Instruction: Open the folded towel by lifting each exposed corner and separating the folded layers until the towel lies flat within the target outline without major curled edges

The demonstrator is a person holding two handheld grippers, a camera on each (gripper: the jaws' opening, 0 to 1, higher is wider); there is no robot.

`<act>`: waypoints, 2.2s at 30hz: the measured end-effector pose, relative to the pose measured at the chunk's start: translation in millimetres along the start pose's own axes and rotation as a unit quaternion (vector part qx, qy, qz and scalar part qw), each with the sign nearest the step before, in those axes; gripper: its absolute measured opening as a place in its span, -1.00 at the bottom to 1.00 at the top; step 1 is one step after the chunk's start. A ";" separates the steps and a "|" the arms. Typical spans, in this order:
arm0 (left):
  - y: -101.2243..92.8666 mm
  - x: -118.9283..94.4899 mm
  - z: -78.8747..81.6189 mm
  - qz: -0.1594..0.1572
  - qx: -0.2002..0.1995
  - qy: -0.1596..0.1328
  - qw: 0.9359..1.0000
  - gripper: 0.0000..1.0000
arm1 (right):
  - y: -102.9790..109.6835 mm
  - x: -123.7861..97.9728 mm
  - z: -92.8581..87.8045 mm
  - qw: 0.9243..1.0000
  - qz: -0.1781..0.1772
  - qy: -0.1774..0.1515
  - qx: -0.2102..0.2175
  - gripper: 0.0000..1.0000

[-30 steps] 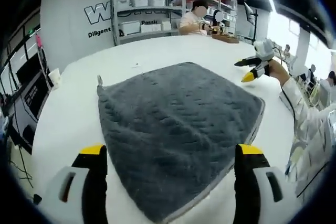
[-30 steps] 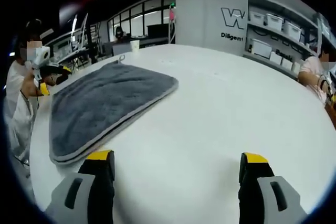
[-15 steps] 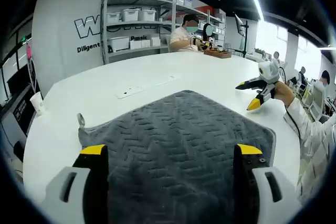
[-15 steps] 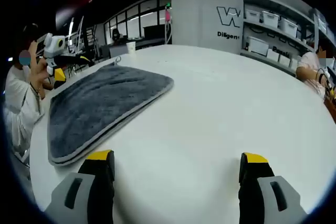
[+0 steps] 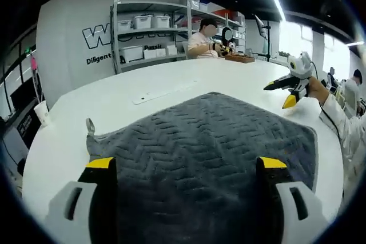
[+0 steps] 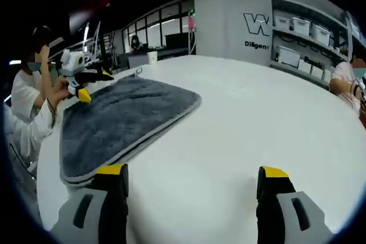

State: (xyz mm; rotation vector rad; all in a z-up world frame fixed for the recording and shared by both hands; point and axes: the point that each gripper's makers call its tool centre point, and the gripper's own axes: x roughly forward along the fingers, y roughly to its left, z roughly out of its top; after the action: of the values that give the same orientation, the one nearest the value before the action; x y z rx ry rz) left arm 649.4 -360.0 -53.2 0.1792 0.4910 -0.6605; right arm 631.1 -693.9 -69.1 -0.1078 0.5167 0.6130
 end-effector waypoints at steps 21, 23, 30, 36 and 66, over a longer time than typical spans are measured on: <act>-3.2 -13.6 -4.6 0.006 0.014 0.007 1.000 0.96 | 51.7 52.1 22.7 0.998 0.023 -0.055 0.034 -0.51; -7.5 -11.8 -13.4 -0.007 0.015 0.027 1.000 0.98 | 50.0 56.6 12.3 0.998 0.017 -0.033 0.043 -0.44; -18.1 -15.3 -4.3 -0.027 0.018 0.009 0.999 0.96 | 56.6 59.5 11.3 0.998 0.023 -0.035 0.036 -0.59; -12.9 -16.3 -4.9 -0.020 0.019 0.011 1.000 0.96 | 65.2 60.9 11.2 0.998 0.041 -0.035 0.018 -0.88; -5.6 -21.8 -14.3 -0.005 0.030 0.030 0.999 0.94 | 48.8 53.2 12.8 0.998 0.033 -0.047 0.029 -1.00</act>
State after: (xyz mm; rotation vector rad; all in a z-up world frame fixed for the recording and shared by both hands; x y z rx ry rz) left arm 625.7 -348.0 -55.0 0.2526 0.5302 -0.6823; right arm 645.6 -623.1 -81.6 -0.0076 0.4480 0.6641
